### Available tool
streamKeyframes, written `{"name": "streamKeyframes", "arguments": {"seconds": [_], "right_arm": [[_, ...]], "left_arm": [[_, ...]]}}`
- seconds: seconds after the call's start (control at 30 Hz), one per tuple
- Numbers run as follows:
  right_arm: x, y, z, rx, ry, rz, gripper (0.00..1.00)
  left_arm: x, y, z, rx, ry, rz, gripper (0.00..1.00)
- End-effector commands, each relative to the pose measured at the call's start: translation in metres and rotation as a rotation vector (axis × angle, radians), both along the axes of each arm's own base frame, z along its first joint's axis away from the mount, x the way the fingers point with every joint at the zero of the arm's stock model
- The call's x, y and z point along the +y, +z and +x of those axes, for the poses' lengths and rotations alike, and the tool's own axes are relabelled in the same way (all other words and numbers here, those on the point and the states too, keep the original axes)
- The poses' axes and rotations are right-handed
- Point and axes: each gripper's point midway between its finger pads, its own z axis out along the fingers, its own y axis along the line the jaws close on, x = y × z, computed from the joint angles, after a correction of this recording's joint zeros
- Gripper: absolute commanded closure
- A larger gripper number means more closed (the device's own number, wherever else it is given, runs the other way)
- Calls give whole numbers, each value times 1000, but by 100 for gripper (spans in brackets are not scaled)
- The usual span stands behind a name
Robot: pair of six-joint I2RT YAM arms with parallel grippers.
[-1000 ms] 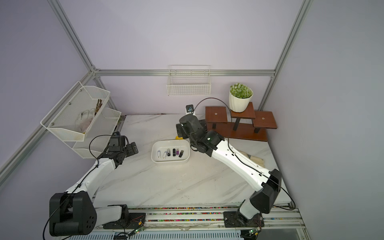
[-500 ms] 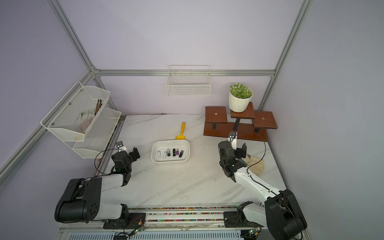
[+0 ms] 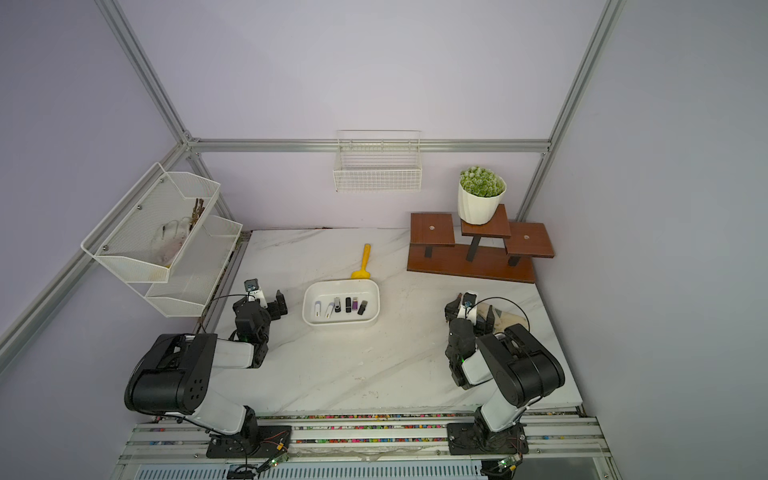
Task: Put the usb flash drive into the storage box
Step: Reset both arms
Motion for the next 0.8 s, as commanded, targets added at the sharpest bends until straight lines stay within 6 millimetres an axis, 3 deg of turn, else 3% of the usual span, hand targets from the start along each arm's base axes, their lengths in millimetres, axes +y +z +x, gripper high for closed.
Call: {"name": "streamKeyframes", "arguments": {"seconds": [0.0, 0.03, 0.07, 0.1, 0.33, 0.43, 0.47, 0.6, 0.77], "right_arm": [[3, 49, -9, -233, 37, 58, 0], [2, 48, -10, -235, 37, 57, 0], [3, 48, -11, -236, 44, 58, 7], [3, 48, -12, -238, 46, 62, 2], [4, 47, -19, -243, 88, 80, 1], [46, 32, -2, -160, 348, -8, 1], [46, 33, 2, -162, 365, -4, 1], [40, 32, 8, -162, 351, 22, 1], [11, 23, 30, -105, 183, 99, 1]], "left_arm": [[-2, 12, 4, -38, -13, 17, 0], [-3, 12, 4, -37, -14, 17, 0], [-3, 12, 4, -37, -14, 17, 0], [-3, 12, 4, -37, -14, 17, 0], [-2, 12, 4, -37, -13, 18, 0], [-2, 11, 4, -35, -14, 18, 0], [-2, 11, 4, -35, -14, 18, 0], [-3, 11, 4, -35, -14, 17, 0], [-2, 11, 4, -36, -13, 17, 0]]}}
